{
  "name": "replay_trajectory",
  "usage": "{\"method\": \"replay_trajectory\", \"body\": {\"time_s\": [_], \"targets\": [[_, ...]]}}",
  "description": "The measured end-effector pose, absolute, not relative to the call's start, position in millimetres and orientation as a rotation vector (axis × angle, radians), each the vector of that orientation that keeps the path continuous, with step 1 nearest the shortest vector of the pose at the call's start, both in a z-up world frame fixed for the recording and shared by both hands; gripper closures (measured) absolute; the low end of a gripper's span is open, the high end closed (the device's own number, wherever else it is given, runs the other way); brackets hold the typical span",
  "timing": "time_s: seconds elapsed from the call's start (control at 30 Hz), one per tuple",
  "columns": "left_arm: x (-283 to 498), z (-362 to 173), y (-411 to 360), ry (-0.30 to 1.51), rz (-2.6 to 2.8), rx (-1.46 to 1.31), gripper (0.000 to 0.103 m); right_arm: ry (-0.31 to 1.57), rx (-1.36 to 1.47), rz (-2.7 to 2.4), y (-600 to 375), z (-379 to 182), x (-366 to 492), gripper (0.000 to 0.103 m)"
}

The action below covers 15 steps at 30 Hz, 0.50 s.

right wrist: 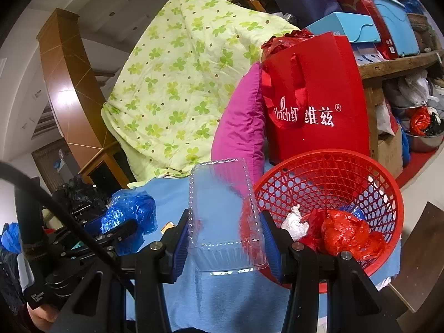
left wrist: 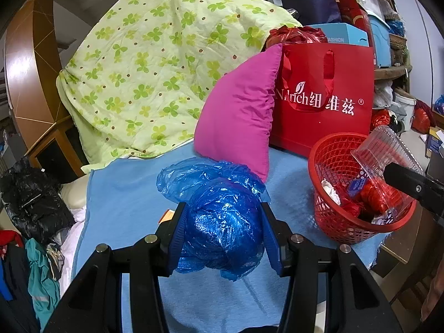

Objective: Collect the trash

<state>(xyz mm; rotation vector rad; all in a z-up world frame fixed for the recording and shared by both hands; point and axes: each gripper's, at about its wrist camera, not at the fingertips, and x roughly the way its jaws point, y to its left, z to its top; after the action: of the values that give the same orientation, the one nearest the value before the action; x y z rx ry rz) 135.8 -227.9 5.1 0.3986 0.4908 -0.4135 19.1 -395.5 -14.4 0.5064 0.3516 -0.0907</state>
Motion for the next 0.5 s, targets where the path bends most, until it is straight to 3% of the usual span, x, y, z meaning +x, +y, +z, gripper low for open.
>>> {"method": "replay_trajectory", "body": {"time_s": [0.5], "targets": [[134.1,5.4,-242.3,0.485,-0.447,0.424,0.05,0.336,0.539,-0.147,-416.2,-17.1,5.3,0.052]]}}
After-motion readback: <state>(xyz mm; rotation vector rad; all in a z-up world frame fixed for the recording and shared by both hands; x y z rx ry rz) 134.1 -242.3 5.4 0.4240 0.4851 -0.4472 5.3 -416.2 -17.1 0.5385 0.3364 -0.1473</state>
